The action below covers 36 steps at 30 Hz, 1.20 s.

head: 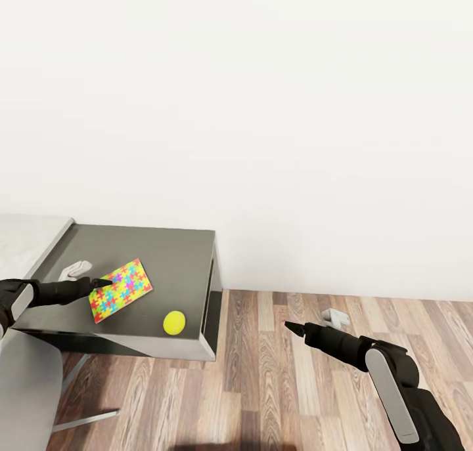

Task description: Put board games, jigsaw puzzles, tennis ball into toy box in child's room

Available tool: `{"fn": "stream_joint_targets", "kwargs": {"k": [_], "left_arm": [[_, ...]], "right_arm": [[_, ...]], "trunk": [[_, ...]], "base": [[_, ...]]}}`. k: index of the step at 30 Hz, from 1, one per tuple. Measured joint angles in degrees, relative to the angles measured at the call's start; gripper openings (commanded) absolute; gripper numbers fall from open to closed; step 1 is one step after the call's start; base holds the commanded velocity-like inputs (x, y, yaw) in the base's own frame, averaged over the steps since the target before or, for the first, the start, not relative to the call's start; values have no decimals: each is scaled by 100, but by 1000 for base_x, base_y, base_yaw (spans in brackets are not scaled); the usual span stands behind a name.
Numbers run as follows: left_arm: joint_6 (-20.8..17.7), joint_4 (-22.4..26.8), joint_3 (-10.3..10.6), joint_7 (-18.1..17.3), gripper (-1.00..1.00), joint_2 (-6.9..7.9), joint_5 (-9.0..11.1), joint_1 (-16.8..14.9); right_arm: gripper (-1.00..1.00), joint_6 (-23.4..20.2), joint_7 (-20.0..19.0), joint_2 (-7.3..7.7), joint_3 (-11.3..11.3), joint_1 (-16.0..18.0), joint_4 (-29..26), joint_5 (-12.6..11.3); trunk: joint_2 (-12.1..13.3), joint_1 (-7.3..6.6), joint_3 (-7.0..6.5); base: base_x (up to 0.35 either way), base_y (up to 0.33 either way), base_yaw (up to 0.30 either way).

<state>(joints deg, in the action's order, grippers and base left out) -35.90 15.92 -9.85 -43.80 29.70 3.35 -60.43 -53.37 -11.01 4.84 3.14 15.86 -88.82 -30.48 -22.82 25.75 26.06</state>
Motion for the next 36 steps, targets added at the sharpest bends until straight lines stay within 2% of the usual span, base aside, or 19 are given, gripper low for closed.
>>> {"fn": "stream_joint_targets", "kwargs": {"k": [26,30,36], "left_arm": [[-5,0,0,23,100,0,0,0],[-13,0,3,178,100,0,1,0],[-21,-1,5,654,100,0,18,0]], "right_arm": [[100,-3,0,0,-2,-4,2,-2],[100,-3,0,0,-2,-4,1,-4],[100,-5,0,0,0,-3,0,-1]], "trunk": [[0,0,0],[0,0,0],[0,0,0]], "base": [[1,-1,0],[0,0,0],[0,0,0]]}}
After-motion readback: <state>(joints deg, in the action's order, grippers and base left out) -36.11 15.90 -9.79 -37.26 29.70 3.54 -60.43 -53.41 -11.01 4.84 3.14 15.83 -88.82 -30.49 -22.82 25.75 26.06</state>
